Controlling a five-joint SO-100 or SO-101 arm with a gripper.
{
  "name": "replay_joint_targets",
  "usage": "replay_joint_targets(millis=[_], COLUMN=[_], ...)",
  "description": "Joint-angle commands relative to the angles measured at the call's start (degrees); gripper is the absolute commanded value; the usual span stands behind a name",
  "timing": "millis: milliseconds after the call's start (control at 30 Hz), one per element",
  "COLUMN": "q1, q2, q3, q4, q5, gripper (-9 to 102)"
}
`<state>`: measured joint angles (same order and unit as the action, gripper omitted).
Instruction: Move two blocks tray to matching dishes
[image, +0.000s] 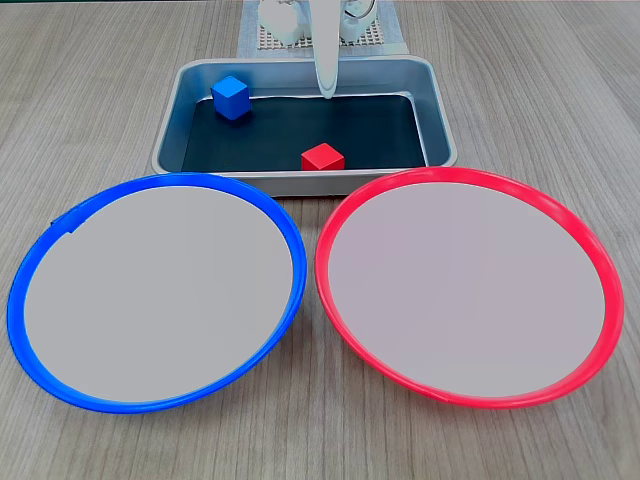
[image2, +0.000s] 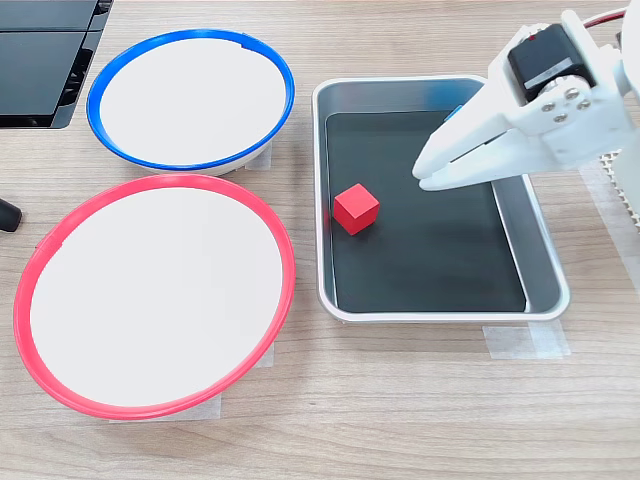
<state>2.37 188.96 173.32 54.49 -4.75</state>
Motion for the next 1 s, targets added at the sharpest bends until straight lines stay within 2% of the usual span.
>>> replay_joint_targets(millis=[0, 33, 67, 133, 267, 400, 500, 667, 800, 967], q1=[2.2, 2.55, 2.37, 3.08, 4.92, 6.86, 7.21, 6.5, 4.83, 1.58], q2=[-3.25, -8.79, -14.94, -27.95, -47.02, -59.77, -67.06, -75.67, -79.19, -79.19], q3=[-2.11, -4.75, -7.12, -11.69, -21.45, -31.73, -38.41, -40.25, -39.2, -39.81], q4=[-7.29, -11.43, -14.33, -18.11, -17.58, -12.92, -10.02, -13.36, -16.44, -14.68], q5=[-12.04, -23.2, -34.63, -48.25, -73.56, -89.21, -96.68, -103.45, -104.85, -102.74], gripper=[9, 10, 17, 20, 17, 16, 18, 18, 20, 27])
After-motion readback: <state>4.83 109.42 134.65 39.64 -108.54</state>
